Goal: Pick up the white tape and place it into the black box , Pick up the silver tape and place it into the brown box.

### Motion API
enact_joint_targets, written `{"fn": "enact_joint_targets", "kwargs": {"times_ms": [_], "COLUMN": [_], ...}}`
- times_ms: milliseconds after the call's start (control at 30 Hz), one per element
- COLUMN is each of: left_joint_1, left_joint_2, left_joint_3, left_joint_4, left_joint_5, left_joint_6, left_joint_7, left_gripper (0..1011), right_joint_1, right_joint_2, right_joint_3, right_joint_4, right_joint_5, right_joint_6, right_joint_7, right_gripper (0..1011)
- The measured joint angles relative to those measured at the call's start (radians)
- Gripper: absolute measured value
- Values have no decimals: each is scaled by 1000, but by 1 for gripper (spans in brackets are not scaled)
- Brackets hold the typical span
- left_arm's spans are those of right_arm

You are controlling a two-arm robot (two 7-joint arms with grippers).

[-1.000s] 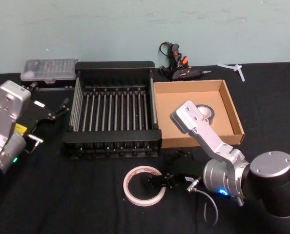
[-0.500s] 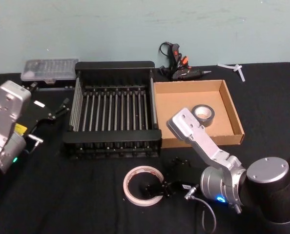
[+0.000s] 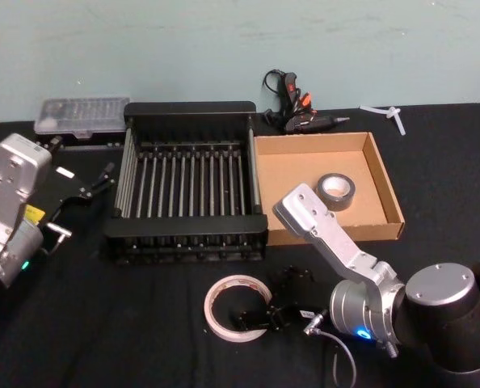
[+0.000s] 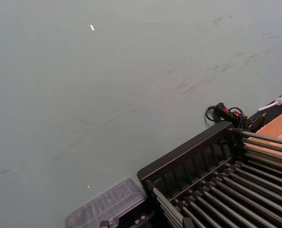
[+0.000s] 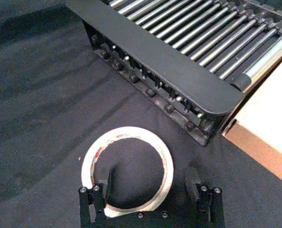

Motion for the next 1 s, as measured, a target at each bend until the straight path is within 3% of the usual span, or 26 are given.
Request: {"fn": "enact_joint_targets", "kwargs": {"times_ms": [1000], "left_joint_1": [0], "left_joint_2": [0], "left_joint_3": [0], "left_joint_4": [0], "left_joint_5": [0], "left_joint_6": [0], "left_joint_7": [0], "left_gripper": [1001], "right_joint_1": [14], "right_joint_2": [-15], "right_joint_3": [-7], "right_joint_4": [32], "right_joint_5": [-28], "right_joint_6": [3], "right_joint_7": [1], "right_gripper": [1002]}}
